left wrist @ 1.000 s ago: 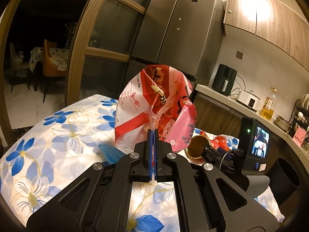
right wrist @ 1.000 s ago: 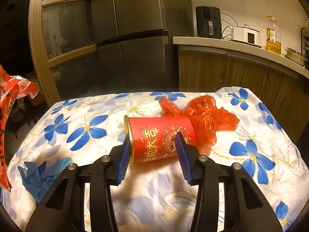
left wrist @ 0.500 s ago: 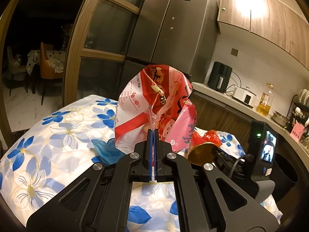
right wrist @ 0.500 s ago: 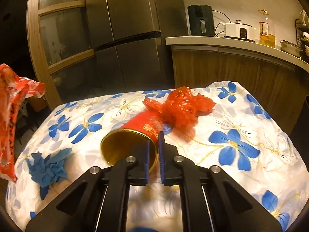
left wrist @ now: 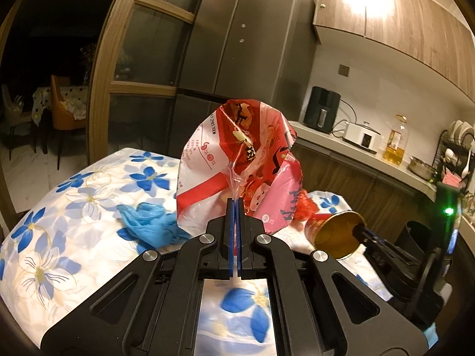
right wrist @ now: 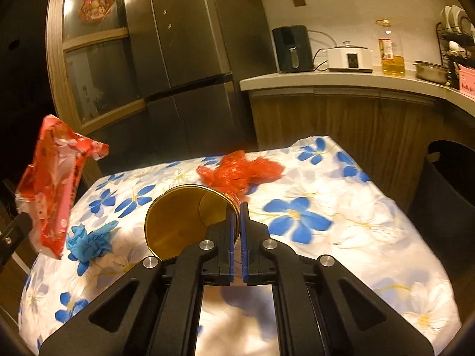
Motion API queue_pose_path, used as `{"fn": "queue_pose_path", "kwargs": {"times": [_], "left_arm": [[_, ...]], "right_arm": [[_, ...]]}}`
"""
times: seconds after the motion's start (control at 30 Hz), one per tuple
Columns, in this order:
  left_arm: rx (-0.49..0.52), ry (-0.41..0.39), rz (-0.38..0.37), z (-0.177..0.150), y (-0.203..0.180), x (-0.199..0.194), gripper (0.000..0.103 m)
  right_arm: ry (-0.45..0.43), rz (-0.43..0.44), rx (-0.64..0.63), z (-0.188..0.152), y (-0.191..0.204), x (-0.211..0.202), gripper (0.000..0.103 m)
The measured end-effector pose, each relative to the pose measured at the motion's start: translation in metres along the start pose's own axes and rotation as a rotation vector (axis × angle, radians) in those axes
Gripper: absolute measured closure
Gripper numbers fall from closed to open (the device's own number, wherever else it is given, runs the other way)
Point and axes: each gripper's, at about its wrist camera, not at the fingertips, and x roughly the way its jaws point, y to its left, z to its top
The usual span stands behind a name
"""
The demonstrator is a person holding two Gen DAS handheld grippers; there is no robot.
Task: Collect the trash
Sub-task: 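Carry the red-and-white bag and red cup over the black bin with both tools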
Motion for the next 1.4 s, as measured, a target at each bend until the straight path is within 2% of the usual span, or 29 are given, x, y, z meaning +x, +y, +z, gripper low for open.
{"fn": "queue_pose_path", "kwargs": {"times": [0.37, 0.8, 1.07, 1.4], "left_arm": [[0.064, 0.001, -0.082, -0.003, -0.063, -0.005, 0.103], [0.142, 0.008, -0.184, -0.012, -0.137, 0.002, 0.103], [0.207, -0.003, -0.297, -0.016, -0.199, 0.008, 0.103], [0.277, -0.010, -0.466, -0.029, -0.297, 0.024, 0.103]], "right_arm": [[-0.080, -0.071, 0.036, 0.012, -0.059, -0.057, 0.099], [-0.150, -0.157, 0.105, 0.020, -0.123, -0.099, 0.099], [-0.205, -0.245, 0.152, 0.029, -0.168, -0.121, 0.099], [-0.261, -0.385, 0.240, 0.042, -0.234, -0.137, 0.099]]}}
